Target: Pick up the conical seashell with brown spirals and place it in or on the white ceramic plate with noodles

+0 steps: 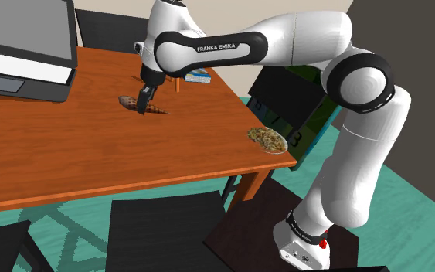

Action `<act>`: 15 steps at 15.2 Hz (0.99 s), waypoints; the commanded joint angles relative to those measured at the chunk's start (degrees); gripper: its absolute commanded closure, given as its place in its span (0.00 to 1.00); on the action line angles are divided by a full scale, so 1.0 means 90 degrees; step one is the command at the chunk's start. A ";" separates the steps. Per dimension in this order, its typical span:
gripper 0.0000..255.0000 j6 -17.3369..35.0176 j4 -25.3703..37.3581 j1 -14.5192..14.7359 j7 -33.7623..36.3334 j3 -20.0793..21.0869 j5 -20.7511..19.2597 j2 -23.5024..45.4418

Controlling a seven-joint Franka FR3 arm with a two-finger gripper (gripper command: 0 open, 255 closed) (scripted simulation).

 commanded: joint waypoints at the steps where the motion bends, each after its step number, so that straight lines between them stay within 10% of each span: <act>1: 0.00 0.0054 -0.0018 0.0007 0.0012 0.0002 -0.0008 0.0033; 8: 0.00 0.0053 -0.0018 0.0007 0.0012 0.0002 -0.0007 0.0032; 9: 1.00 0.0053 -0.0018 0.0007 0.0012 0.0002 -0.0007 0.0032; 15: 1.00 0.0053 -0.0019 0.0007 0.0012 0.0002 -0.0008 0.0032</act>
